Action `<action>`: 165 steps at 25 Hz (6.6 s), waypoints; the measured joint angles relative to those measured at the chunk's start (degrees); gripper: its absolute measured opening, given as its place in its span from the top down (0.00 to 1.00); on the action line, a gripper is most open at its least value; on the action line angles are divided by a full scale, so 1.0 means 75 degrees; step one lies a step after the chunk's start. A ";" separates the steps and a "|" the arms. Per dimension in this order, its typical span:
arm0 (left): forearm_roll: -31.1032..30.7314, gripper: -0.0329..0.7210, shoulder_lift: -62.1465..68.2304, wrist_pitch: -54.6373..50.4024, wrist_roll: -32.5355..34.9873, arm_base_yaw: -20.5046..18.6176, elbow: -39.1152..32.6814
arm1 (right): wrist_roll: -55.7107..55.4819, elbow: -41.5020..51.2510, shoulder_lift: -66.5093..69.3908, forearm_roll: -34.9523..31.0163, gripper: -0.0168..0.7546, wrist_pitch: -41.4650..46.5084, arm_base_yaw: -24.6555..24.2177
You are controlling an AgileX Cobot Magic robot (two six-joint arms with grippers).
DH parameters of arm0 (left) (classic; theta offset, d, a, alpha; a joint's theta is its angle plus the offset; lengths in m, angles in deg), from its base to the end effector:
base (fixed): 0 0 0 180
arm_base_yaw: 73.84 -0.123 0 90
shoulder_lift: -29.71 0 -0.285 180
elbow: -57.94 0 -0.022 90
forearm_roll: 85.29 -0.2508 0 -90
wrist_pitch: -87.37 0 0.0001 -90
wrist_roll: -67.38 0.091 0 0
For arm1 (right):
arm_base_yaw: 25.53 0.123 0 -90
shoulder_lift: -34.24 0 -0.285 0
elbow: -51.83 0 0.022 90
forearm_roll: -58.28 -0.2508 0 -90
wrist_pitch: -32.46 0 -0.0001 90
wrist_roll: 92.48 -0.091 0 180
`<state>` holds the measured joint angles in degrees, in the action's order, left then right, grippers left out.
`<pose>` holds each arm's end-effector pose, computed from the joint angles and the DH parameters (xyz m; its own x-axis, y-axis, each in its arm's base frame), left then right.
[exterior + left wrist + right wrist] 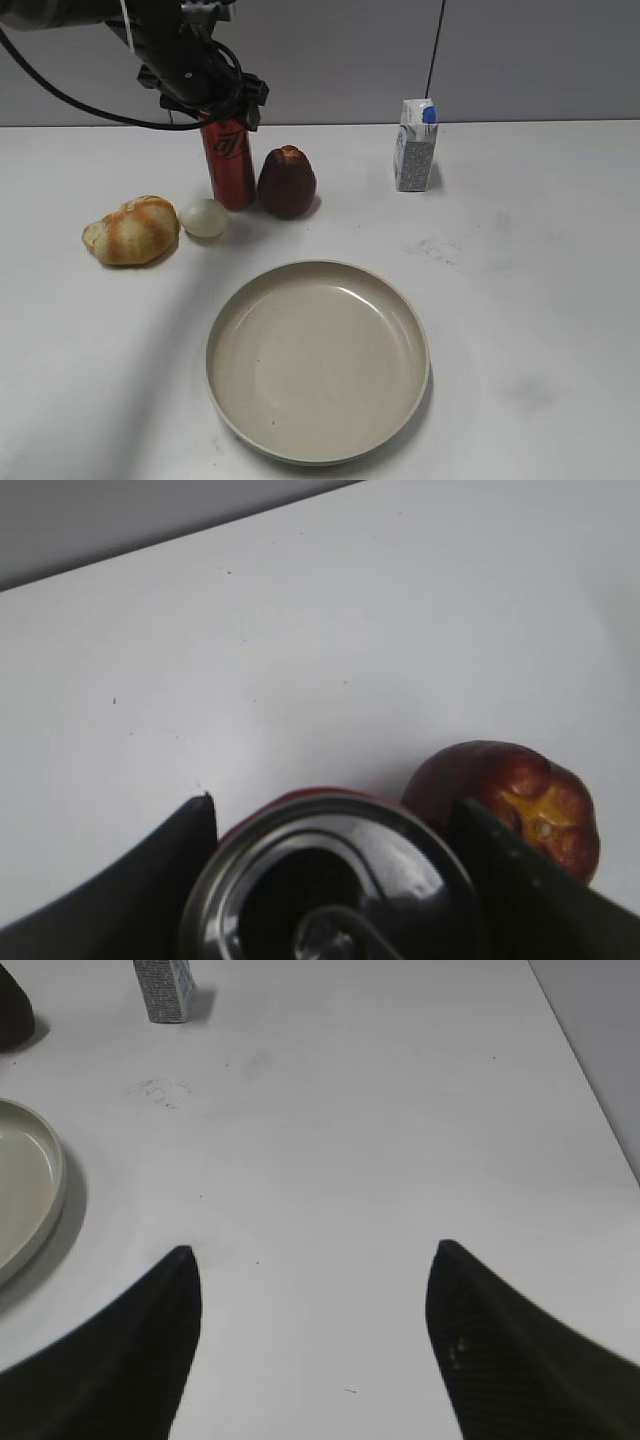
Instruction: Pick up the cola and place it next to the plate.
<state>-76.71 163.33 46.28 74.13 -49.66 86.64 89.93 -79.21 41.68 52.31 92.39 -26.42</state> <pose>0.4484 -0.2111 0.2111 -0.7514 0.3424 -0.5640 0.4615 0.8837 -0.0784 -0.0045 0.0083 0.2769 -0.4420 0.0171 -0.8968 -0.0607 0.9970 0.0490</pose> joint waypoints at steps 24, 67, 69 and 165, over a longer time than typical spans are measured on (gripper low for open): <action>-0.0302 0.28 -0.2728 -0.2762 -0.0016 0.0000 0.0025 | 0.0000 0.0000 0.0000 0.0000 0.29 0.0000 0.0000; 0.0053 0.28 -0.1901 0.2273 -0.0129 0.2015 -0.2827 | 0.0000 0.0000 0.0000 0.0000 0.29 0.0000 0.0000; 0.0004 0.28 -0.1804 0.2207 -0.0129 0.2015 -0.2827 | 0.0000 0.0000 0.0000 0.0000 0.29 0.0000 0.0000; -0.0671 0.17 -1.6760 -0.2555 -0.0197 -0.1065 -1.0266 | 0.0000 0.0000 0.0000 0.0000 0.29 0.0000 0.0000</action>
<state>-81.74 37.63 27.12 72.65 -57.65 9.65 89.93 -79.21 41.68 52.31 92.39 -26.42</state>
